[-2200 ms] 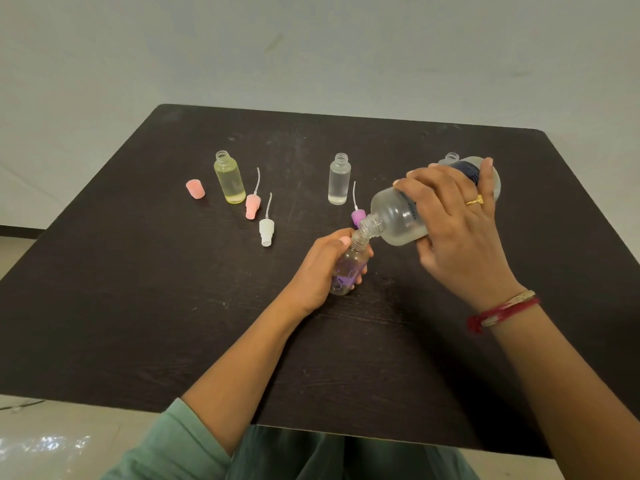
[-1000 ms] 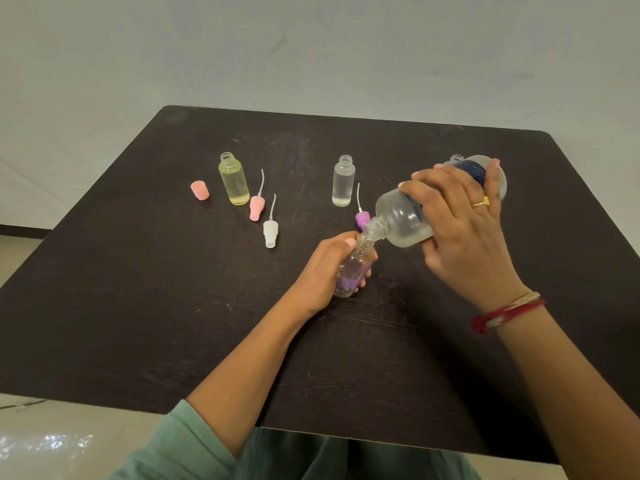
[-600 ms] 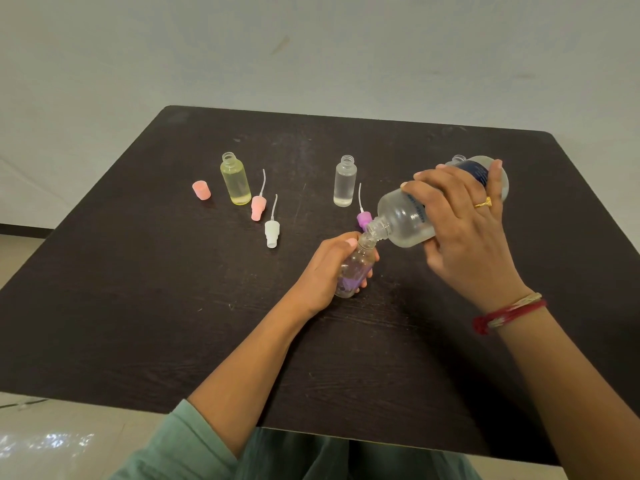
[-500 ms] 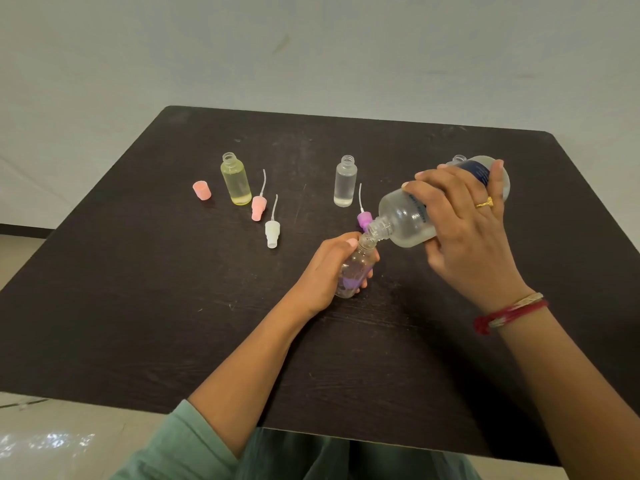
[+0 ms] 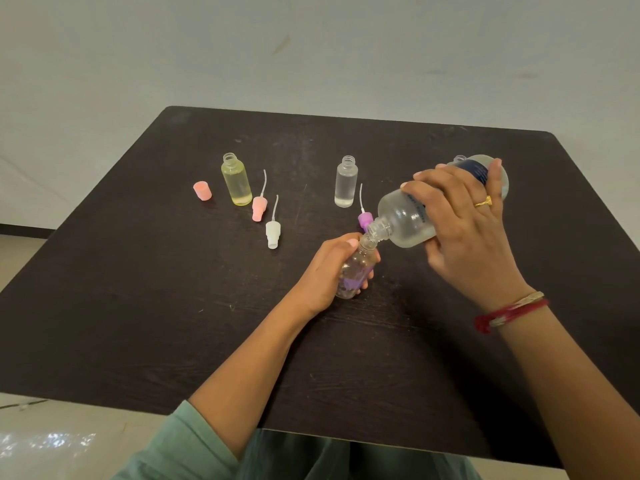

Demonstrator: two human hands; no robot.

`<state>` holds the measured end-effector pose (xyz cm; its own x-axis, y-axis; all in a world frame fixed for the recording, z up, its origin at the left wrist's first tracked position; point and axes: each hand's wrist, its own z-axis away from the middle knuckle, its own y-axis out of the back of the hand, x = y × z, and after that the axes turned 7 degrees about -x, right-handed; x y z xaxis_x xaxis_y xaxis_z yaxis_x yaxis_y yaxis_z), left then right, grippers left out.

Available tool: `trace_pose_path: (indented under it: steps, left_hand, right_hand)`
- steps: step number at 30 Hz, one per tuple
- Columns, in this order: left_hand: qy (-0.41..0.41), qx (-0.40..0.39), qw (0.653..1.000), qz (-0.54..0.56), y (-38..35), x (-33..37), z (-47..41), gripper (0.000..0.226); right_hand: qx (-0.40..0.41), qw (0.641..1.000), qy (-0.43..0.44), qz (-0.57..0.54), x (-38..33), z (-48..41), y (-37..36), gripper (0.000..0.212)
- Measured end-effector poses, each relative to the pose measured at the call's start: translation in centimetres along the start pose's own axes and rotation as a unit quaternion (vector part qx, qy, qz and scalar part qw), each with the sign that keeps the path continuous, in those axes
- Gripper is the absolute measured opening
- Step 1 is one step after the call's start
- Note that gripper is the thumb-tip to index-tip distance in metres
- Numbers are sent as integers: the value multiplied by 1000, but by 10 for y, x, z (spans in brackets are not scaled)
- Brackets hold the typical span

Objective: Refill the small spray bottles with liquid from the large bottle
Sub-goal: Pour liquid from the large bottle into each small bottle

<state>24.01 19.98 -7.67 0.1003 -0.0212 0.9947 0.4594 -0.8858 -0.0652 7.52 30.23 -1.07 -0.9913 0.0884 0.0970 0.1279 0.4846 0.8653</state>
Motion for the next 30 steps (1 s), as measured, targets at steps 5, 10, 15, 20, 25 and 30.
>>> trace_pose_path:
  steps: [5, 10, 15, 20, 25, 30]
  left_hand:
    - [4, -3, 1000, -2, 1, 0, 0, 46]
    - [4, -2, 1000, -4, 1, 1, 1, 45]
    - [4, -5, 1000, -4, 0, 1, 1, 46]
    - [3, -7, 1000, -2, 0, 2, 1, 48]
    - [7, -6, 1000, 4, 0, 3, 1, 46]
    - [12, 0, 999, 38, 0, 5, 2, 45]
  right_hand:
    - [3, 1000, 2, -2, 0, 0, -1, 64]
    - [2, 1000, 7, 2, 1, 0, -1, 65]
    - [8, 1000, 17, 6, 3, 0, -1, 64]
    - [9, 1000, 15, -7, 4, 0, -3, 64]
    - [-3, 999, 5, -47, 3, 1, -9, 65]
    - [-32, 992, -38, -112, -2, 7, -16, 65]
